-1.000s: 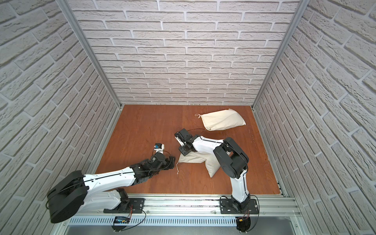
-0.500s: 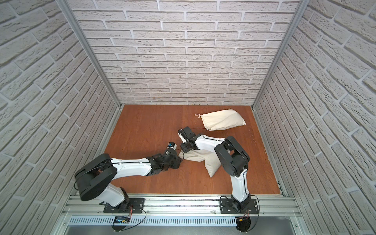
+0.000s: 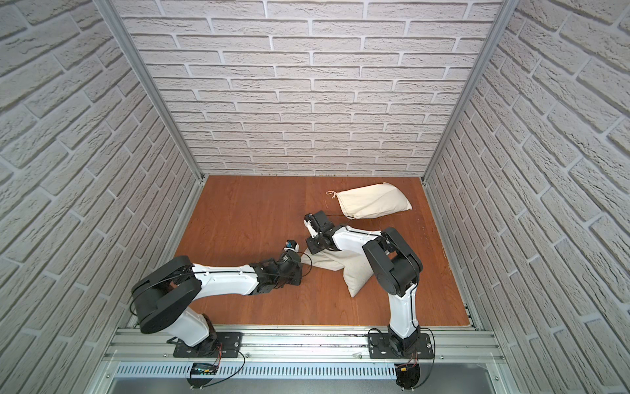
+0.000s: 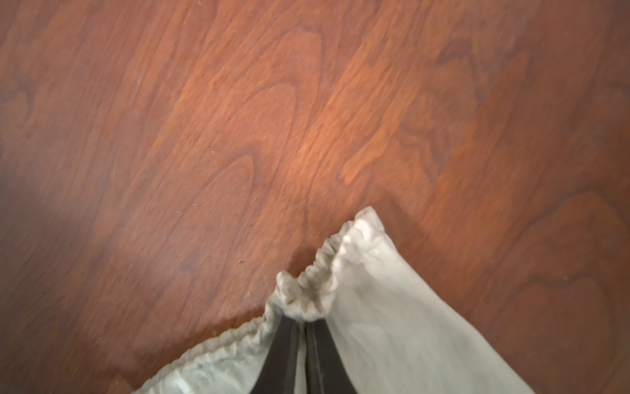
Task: Close the soil bag
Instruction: Adjust the soil bag at the center of the board.
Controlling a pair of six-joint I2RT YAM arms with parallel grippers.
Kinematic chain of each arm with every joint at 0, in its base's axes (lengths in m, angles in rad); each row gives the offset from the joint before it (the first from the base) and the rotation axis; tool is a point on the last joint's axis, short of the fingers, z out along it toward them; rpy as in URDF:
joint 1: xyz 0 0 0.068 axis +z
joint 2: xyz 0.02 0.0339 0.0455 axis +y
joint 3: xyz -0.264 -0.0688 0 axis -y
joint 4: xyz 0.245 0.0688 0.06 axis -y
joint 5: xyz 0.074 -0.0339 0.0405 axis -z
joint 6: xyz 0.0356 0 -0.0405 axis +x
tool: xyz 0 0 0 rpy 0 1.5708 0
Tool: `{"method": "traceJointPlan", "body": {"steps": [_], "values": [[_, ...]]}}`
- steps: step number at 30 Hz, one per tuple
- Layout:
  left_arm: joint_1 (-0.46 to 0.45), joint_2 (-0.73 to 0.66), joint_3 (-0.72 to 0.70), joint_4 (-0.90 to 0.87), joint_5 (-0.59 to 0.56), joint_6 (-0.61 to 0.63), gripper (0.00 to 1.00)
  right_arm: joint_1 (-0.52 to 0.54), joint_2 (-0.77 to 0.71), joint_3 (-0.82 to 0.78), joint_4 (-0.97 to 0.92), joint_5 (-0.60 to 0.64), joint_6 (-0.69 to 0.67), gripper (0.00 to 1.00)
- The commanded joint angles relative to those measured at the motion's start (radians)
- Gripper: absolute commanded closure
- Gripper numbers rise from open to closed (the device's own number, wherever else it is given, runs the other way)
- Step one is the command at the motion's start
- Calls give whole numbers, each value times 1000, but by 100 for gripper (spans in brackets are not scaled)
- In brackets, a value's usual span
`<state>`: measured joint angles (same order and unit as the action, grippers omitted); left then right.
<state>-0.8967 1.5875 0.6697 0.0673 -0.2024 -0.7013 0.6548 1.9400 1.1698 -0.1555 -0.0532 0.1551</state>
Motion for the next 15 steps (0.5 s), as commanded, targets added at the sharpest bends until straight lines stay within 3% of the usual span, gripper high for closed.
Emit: {"method": "traceJointPlan", "body": {"steps": [1,2,7,10,15], "values": [[-5,-4,-2,-30,-37,-5,93,-19,-53,-37,13,3,31,89],[-4,-12,-1,-35,-49,-2,100,-22,-60,-44,21,0,32,89],[2,-124,18,-100,-115,55,100,-34,-123,-112,108,-15,46,86],[45,-224,54,-170,-118,103,100,-43,-212,-181,200,-35,46,75],[145,-321,170,-242,-30,186,100,-49,-374,-276,313,-29,17,60]]}}
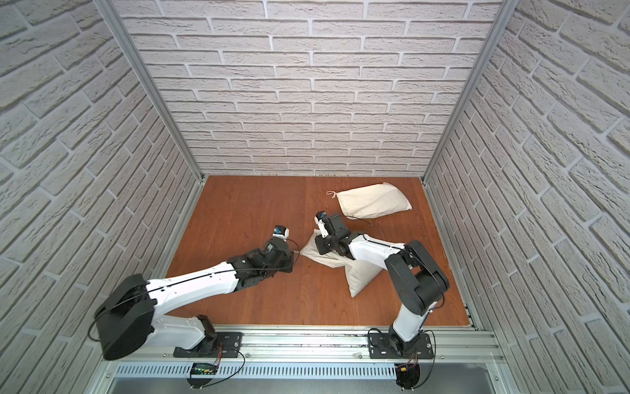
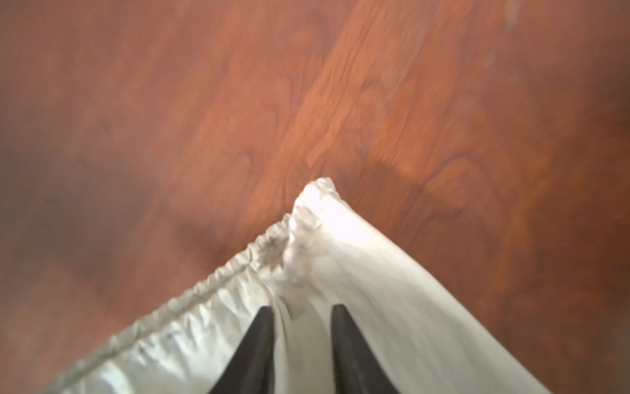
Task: Close the soil bag
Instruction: Adjust the soil bag at the center of the board.
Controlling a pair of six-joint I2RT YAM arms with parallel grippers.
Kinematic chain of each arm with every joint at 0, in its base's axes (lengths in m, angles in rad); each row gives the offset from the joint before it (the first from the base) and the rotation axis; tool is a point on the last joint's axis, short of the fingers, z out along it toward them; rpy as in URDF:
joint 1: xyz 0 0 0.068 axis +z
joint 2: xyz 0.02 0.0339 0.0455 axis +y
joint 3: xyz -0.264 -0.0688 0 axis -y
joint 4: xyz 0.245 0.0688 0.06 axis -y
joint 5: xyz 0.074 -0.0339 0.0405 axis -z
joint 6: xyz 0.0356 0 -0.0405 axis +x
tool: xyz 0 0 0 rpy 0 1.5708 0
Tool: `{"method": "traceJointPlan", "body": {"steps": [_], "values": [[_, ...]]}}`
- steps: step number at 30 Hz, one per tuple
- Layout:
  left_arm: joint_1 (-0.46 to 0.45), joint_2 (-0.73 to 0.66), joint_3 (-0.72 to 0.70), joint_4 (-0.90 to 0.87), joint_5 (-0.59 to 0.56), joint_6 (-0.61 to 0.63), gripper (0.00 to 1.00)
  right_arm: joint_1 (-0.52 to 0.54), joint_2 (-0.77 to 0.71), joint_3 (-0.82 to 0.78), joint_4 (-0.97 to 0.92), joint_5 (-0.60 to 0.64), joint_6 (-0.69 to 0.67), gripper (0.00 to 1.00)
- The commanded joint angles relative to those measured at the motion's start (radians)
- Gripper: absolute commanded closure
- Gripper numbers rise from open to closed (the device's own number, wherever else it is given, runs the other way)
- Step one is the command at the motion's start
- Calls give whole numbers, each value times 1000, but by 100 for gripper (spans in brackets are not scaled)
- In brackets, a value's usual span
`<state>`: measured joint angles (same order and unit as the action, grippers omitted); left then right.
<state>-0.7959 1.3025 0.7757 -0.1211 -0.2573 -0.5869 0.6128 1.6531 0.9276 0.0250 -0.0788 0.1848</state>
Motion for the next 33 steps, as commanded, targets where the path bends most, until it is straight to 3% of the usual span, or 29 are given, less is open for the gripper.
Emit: {"method": "traceJointPlan", "body": {"steps": [1,9,15,20,33], "values": [[55,-42,99,-69,41,93,100,-7,-118,-45,146,-7,-21,57],[104,26,388,-181,172,211,100,0,-349,-44,124,-155,-133,38],[104,77,513,-233,240,237,100,17,-348,7,174,-285,-170,33],[105,74,541,-246,254,235,100,18,-314,67,183,-293,-184,37],[105,66,590,-272,293,248,100,17,-224,182,98,-339,-264,61]]}}
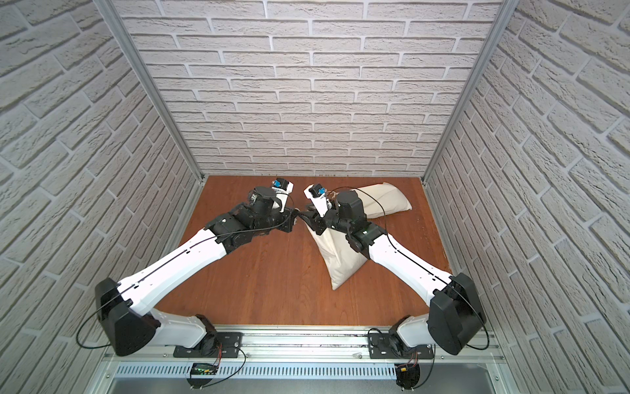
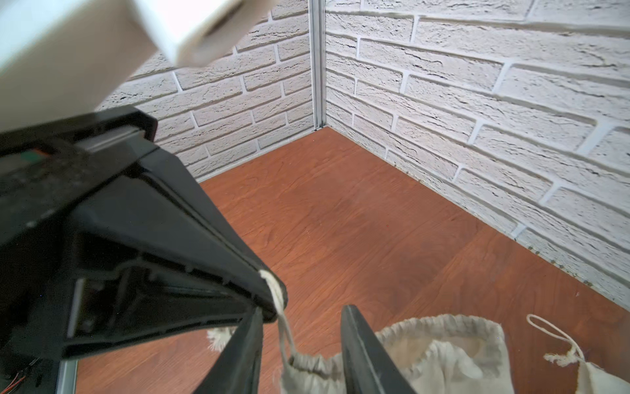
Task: Close the soil bag
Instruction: Adjust the soil bag at the center of the board, then frap the soil bag at the center of the board.
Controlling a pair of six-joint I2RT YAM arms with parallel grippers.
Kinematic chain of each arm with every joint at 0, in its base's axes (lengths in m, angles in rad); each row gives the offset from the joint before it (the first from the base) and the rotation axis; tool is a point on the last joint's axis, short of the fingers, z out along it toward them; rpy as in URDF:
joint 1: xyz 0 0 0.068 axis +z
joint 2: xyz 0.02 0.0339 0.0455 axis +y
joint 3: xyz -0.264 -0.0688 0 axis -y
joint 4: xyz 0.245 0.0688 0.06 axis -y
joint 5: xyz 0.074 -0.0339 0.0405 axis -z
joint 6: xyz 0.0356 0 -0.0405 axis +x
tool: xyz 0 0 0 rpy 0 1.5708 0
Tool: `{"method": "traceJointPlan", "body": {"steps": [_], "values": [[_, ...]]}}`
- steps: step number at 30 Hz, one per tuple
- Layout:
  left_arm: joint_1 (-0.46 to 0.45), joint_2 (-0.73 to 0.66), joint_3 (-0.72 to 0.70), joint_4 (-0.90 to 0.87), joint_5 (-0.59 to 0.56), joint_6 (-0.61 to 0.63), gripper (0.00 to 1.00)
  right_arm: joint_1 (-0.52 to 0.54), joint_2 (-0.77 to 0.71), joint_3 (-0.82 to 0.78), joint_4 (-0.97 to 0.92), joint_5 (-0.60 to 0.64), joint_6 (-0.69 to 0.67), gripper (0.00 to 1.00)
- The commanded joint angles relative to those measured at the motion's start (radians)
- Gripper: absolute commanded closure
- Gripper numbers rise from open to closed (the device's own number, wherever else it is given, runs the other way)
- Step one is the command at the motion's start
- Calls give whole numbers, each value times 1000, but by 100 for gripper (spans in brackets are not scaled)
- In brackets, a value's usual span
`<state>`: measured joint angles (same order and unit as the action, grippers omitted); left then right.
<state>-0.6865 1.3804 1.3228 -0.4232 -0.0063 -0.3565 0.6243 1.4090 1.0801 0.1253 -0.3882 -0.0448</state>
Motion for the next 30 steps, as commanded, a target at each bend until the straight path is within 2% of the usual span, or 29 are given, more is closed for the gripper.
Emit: {"method": "traceJointPlan", "body": {"steps": [1,19,26,30], "values": [[-4,-12,50,26,41,21,100,5,24,33,-7,-34,-38,61],[-4,9,112,14,72,36,100,6,61,102,-98,-47,-97,64],[-4,7,127,-13,70,47,100,5,64,136,-116,-48,-102,73],[0,-40,148,-43,42,61,100,-27,84,158,-174,33,-98,77]]}}
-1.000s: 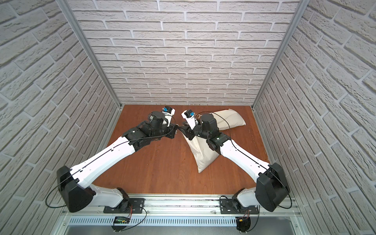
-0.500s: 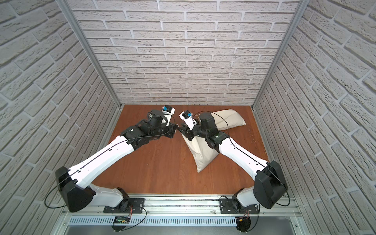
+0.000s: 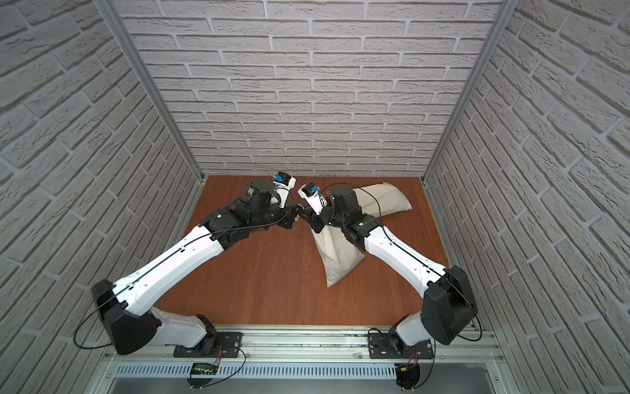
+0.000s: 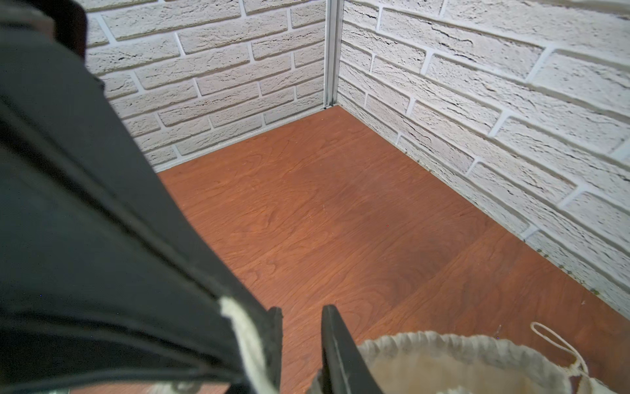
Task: Close the soil bag
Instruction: Frap the soil bag at the center of the board.
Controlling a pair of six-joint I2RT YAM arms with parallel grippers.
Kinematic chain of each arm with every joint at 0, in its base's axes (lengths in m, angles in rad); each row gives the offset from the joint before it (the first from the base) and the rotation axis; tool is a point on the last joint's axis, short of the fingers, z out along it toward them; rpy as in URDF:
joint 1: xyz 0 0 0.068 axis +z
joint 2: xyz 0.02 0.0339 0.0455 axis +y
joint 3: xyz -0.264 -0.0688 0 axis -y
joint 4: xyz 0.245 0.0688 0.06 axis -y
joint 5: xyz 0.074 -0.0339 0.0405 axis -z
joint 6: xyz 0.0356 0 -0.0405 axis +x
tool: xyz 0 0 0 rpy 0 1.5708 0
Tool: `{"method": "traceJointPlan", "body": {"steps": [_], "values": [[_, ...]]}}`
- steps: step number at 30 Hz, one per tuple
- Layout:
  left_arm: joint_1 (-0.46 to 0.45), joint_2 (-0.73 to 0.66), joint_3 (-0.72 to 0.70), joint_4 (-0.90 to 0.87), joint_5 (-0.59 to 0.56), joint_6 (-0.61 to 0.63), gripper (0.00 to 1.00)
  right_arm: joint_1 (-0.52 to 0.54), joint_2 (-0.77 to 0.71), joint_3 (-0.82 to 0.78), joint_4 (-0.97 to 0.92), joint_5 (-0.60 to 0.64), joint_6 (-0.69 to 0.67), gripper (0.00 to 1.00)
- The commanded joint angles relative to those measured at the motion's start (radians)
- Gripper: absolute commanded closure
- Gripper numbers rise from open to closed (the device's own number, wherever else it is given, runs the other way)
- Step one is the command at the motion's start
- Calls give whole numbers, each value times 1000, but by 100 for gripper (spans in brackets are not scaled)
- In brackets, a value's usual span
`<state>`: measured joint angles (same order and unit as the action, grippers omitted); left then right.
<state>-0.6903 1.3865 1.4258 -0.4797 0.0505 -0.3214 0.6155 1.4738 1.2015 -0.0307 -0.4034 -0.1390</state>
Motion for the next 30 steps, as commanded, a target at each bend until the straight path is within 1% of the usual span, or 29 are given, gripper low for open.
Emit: {"method": "traceJointPlan", "body": {"steps": [1,3,7,11,15,19,24,28,30], "values": [[10,-65,50,12,-4,25,100,-37,30,38,-34,74,6,78],[24,-114,59,10,22,19,100,-83,58,23,-58,125,23,78],[58,-205,116,-31,21,24,100,-180,113,-20,-95,233,55,79],[140,-277,191,-75,4,25,100,-264,123,-40,-124,306,89,78],[202,-309,227,-103,-8,21,100,-280,74,-30,-145,336,111,78],[213,-307,233,-109,4,24,100,-245,-16,-17,-146,281,150,78],[213,-242,228,-96,93,19,100,-151,-53,7,-144,219,116,72],[200,-167,234,-74,179,-13,100,-81,-64,23,-117,190,95,64],[191,-134,250,-74,198,-19,100,-56,-59,58,-110,161,84,58]]}}
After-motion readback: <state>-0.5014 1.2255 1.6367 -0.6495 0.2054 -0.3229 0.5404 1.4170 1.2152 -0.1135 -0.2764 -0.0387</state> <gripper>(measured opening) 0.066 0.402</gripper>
